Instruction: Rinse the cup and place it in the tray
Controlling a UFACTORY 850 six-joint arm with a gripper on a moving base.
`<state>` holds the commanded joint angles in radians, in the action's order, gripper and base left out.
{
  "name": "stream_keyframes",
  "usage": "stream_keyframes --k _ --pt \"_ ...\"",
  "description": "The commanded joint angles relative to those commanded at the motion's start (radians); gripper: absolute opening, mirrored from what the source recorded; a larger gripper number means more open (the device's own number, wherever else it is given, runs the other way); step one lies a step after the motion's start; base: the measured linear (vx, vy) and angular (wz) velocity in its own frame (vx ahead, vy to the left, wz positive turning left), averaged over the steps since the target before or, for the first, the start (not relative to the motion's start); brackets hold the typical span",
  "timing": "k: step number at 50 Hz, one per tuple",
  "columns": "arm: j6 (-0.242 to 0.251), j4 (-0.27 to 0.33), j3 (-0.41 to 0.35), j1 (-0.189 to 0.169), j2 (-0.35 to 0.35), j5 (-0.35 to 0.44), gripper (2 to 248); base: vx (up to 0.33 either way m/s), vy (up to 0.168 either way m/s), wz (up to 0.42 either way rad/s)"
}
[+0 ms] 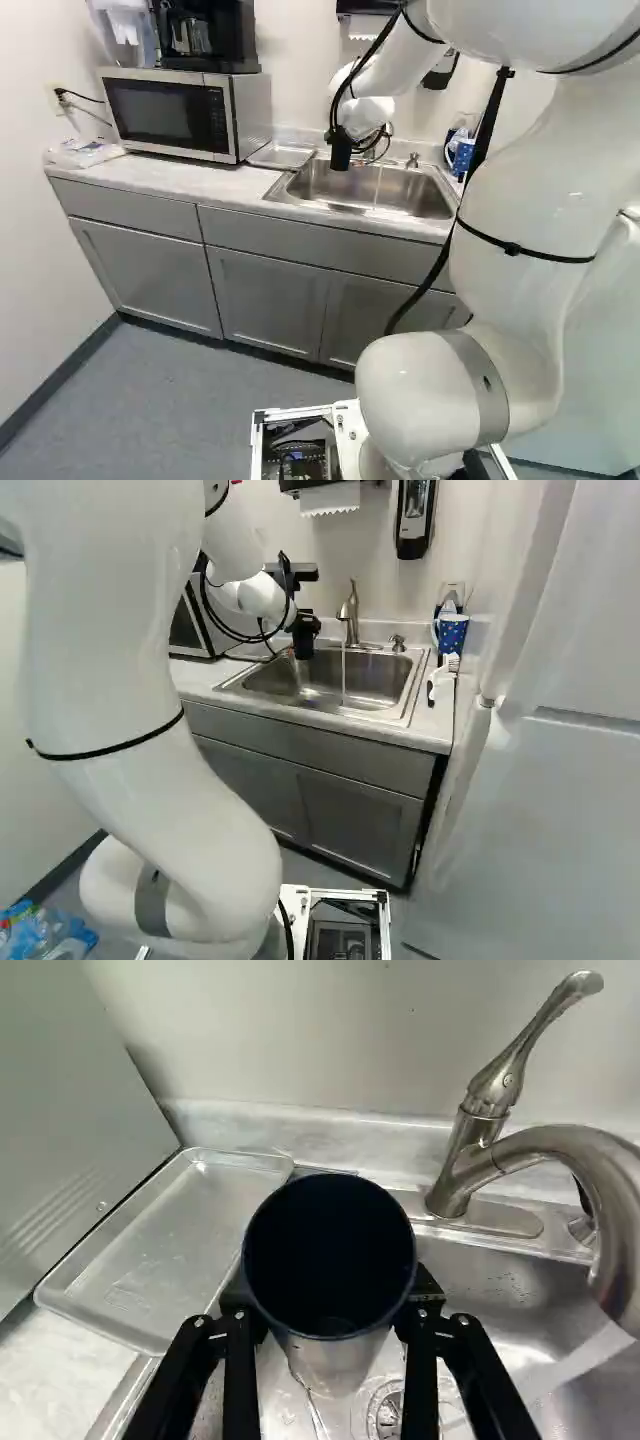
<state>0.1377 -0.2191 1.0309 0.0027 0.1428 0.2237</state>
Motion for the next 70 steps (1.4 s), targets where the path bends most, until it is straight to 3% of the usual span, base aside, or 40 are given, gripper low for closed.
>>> stream_keyframes --k 44,70 --pt "0.000 0.000 -0.008 0.000 0.023 0.002 126 0.000 0.000 0.000" --pt "0.000 -0.006 -0.083 0.000 0.009 0.057 126 0.000 0.000 0.000"
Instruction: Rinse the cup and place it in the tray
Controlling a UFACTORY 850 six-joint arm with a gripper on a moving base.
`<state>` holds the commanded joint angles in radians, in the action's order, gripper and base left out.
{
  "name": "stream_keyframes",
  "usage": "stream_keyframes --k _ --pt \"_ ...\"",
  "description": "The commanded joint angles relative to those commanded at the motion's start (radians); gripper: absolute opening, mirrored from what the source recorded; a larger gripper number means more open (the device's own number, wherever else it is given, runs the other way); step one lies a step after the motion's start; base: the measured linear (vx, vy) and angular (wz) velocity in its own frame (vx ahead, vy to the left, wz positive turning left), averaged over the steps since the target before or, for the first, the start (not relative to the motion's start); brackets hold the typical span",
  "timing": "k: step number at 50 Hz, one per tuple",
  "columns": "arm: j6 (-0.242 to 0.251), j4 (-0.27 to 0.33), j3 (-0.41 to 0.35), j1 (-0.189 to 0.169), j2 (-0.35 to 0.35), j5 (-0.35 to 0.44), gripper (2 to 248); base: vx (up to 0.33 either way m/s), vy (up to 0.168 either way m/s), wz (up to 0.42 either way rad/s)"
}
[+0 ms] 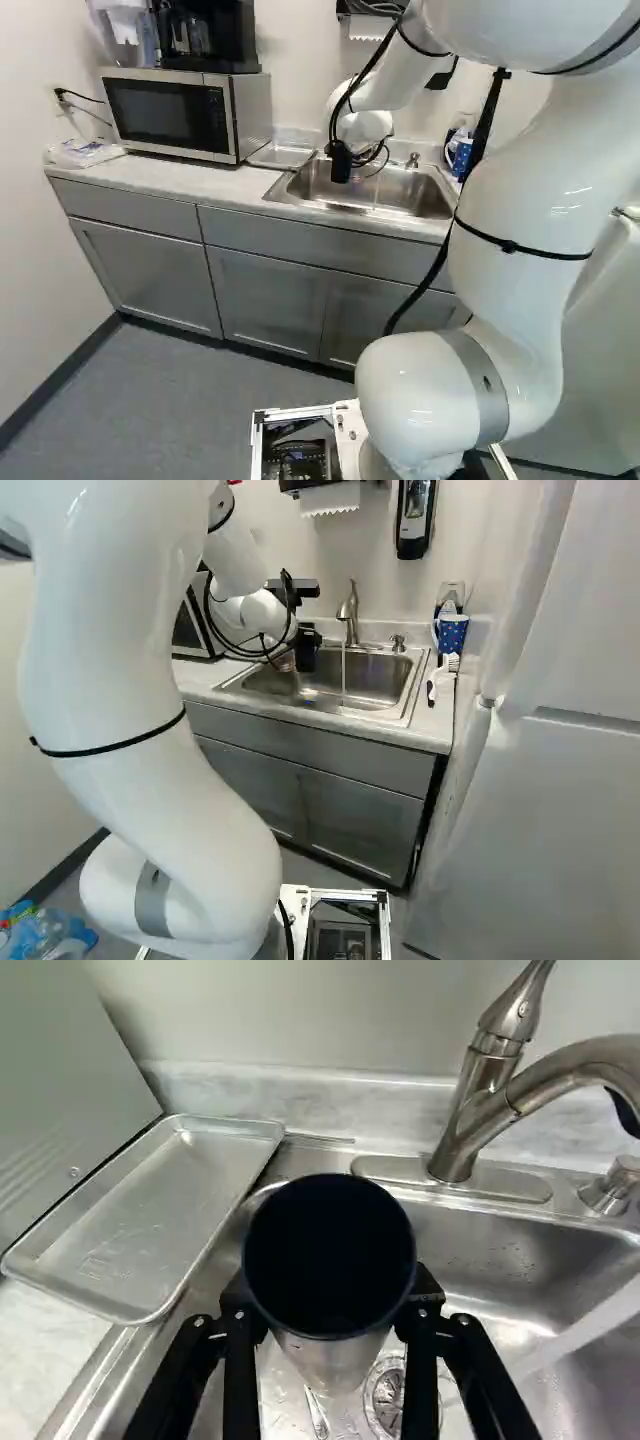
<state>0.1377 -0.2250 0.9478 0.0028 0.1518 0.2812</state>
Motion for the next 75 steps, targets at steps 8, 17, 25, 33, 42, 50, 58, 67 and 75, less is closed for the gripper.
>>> stream_keyframes --k 8,17,25,33,42,50,58,67,75 --pt "0.000 -0.011 -0.026 0.000 -0.007 0.029 126 0.000 0.000 0.000" --pt "0.000 -0.027 -0.055 0.000 -0.015 0.064 126 0.000 0.000 0.000" --pt "0.000 -0.043 -0.081 0.000 -0.021 0.095 126 0.000 0.000 0.000" --pt "0.000 -0.059 -0.101 0.000 -0.023 0.126 126 0.000 0.000 0.000" --pt "0.000 -0.077 -0.114 0.000 -0.018 0.155 126 0.000 0.000 0.000" --pt "0.000 -0.077 -0.115 0.000 -0.018 0.155 126 0.000 0.000 0.000" --pt "0.000 -0.077 -0.114 -0.001 -0.018 0.155 126 0.000 0.000 0.000" --pt "0.000 -0.077 -0.114 -0.010 -0.017 0.155 126 0.000 0.000 0.000" --pt "0.000 -0.077 -0.112 -0.021 -0.016 0.155 126 0.000 0.000 0.000"
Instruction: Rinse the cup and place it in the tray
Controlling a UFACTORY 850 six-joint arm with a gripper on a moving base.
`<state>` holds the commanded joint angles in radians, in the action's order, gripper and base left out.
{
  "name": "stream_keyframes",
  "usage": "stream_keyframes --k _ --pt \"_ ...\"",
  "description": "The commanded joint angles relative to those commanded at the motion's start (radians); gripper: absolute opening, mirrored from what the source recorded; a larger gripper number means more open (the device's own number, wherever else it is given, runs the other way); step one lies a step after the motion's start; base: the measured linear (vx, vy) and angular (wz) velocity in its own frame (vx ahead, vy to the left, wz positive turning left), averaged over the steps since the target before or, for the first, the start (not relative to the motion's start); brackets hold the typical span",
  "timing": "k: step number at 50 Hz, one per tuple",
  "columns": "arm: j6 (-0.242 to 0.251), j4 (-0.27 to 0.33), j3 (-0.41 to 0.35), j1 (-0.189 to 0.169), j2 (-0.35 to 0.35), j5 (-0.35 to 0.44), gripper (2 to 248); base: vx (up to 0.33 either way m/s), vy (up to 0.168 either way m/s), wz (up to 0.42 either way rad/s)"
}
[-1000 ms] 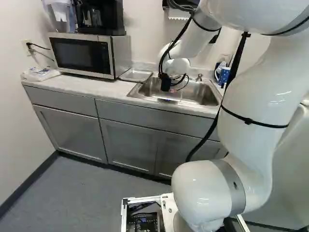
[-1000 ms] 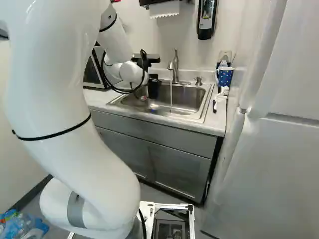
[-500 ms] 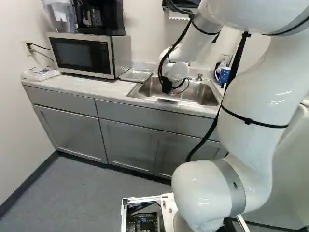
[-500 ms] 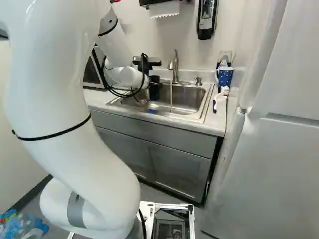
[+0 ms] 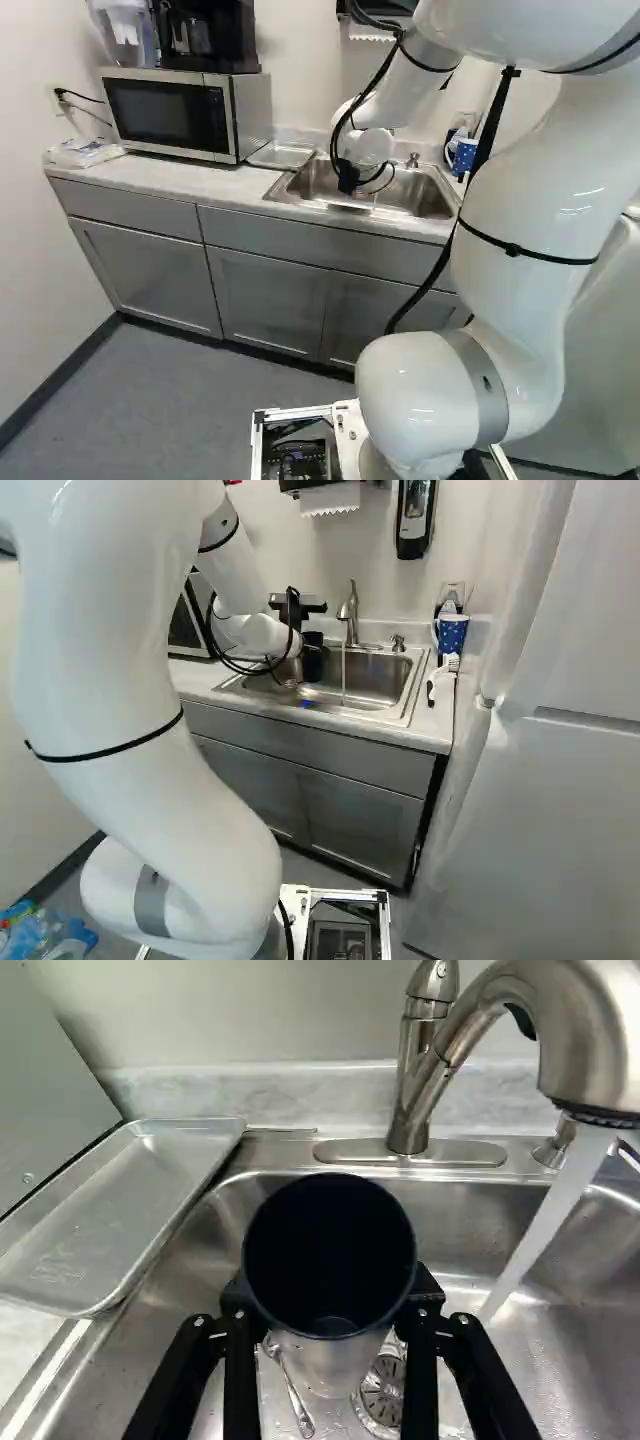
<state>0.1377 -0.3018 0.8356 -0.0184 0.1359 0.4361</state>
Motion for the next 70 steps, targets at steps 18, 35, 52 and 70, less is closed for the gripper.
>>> stream_keyframes --k 18,35,52,70 --pt "0.000 0.000 -0.001 -0.035 -0.001 0.000 126 0.000 0.000 0.000" --pt "0.000 0.000 -0.012 -0.075 -0.011 0.000 126 0.000 0.000 0.000" --pt "0.000 0.000 -0.022 -0.117 -0.021 0.000 126 0.000 0.000 0.000" --pt "0.000 0.000 -0.026 -0.138 -0.023 0.000 126 0.000 0.000 0.000"
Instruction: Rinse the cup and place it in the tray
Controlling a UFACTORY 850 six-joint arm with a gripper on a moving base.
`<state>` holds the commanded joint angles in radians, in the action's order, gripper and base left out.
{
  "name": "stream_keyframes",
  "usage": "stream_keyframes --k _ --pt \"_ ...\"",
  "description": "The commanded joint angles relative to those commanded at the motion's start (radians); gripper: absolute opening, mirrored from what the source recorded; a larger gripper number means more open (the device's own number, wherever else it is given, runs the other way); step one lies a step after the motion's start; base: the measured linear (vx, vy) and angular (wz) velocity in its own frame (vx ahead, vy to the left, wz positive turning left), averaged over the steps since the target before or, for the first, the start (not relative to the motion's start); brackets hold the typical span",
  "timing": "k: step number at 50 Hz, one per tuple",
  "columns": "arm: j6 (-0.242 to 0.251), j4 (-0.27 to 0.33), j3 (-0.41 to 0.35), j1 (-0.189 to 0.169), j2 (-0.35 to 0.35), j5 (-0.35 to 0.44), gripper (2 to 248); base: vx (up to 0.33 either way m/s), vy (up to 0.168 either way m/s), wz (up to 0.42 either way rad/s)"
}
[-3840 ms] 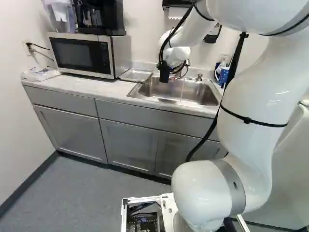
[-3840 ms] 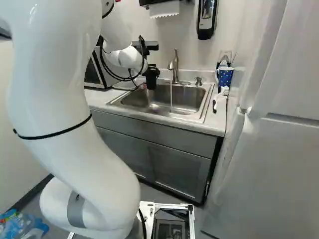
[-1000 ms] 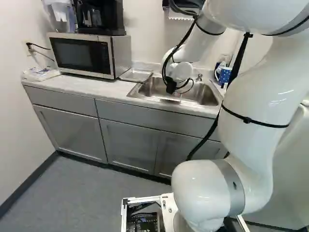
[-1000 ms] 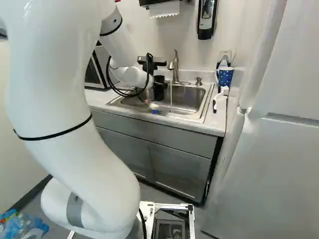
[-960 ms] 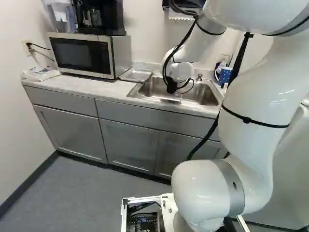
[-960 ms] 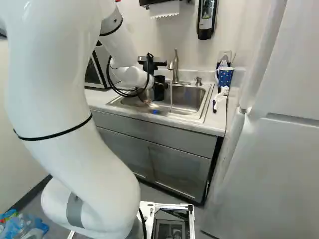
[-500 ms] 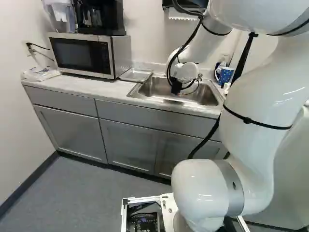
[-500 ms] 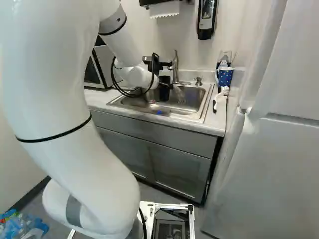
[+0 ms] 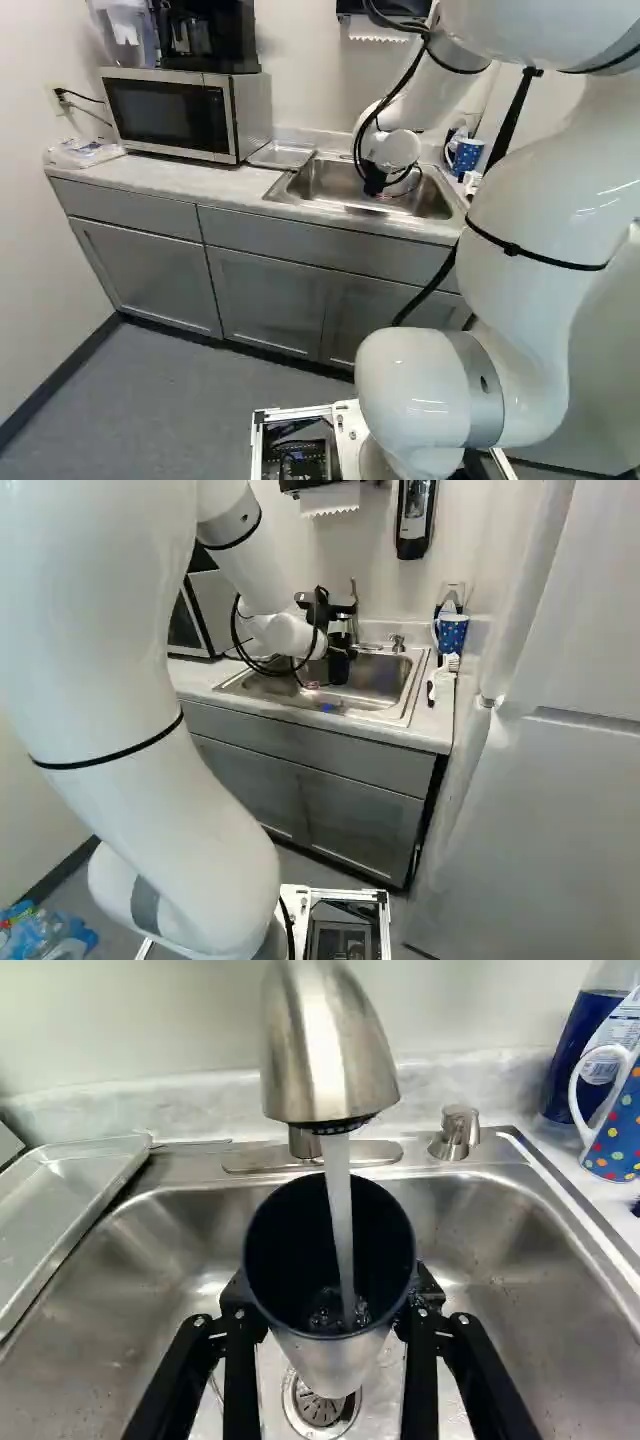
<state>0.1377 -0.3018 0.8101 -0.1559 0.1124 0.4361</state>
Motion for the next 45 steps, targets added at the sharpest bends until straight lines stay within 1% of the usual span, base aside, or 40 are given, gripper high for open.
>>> stream_keyframes --k 45 --pt "0.000 0.000 0.000 0.000 0.000 0.000 126 0.000 0.000 0.000"
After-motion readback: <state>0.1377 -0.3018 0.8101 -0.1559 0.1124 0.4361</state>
